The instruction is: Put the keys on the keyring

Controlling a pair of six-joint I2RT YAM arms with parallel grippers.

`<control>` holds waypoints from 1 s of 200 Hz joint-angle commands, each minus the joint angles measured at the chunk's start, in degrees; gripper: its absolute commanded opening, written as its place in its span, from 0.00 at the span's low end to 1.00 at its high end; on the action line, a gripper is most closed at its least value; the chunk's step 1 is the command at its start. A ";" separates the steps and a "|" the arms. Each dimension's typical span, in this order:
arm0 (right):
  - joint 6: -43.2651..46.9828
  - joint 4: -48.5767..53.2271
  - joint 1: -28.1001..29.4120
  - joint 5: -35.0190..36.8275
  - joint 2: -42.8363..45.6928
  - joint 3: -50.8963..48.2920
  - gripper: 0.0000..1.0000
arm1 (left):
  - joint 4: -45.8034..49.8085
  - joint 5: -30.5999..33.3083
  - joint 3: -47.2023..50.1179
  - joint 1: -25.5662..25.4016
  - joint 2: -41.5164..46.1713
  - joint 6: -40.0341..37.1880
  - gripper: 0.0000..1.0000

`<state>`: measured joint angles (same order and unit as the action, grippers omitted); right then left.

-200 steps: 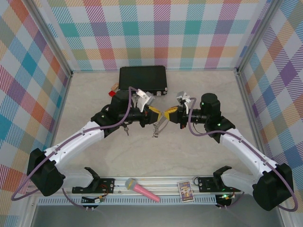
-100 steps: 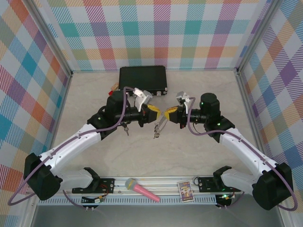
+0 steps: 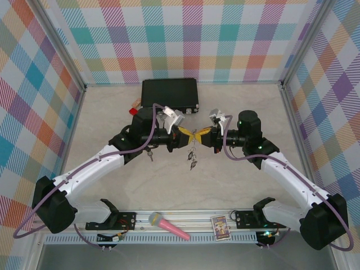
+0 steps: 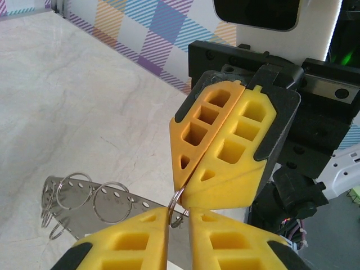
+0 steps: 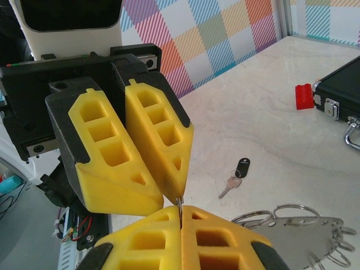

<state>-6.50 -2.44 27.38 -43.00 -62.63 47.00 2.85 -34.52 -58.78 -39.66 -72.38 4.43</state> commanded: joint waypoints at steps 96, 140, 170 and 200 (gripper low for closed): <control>-1.01 -3.24 0.48 -2.69 0.40 2.13 0.00 | -4.26 4.29 1.30 -0.65 3.53 -0.34 0.21; -1.50 -3.84 0.48 -2.99 -0.23 2.48 0.00 | -0.97 -1.95 -1.01 -0.68 0.26 -0.56 0.21; -1.50 -3.79 0.49 -3.22 0.05 2.54 0.00 | -0.84 -2.22 -0.90 -0.68 -0.10 -0.78 0.21; -1.74 -4.04 0.49 -4.22 -0.28 2.42 0.00 | -1.79 -2.40 -1.07 -0.68 -0.60 -0.09 0.16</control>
<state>-7.79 -3.81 27.44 -44.38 -62.87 47.31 1.80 -35.18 -57.91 -40.10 -72.55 4.45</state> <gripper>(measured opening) 0.048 0.170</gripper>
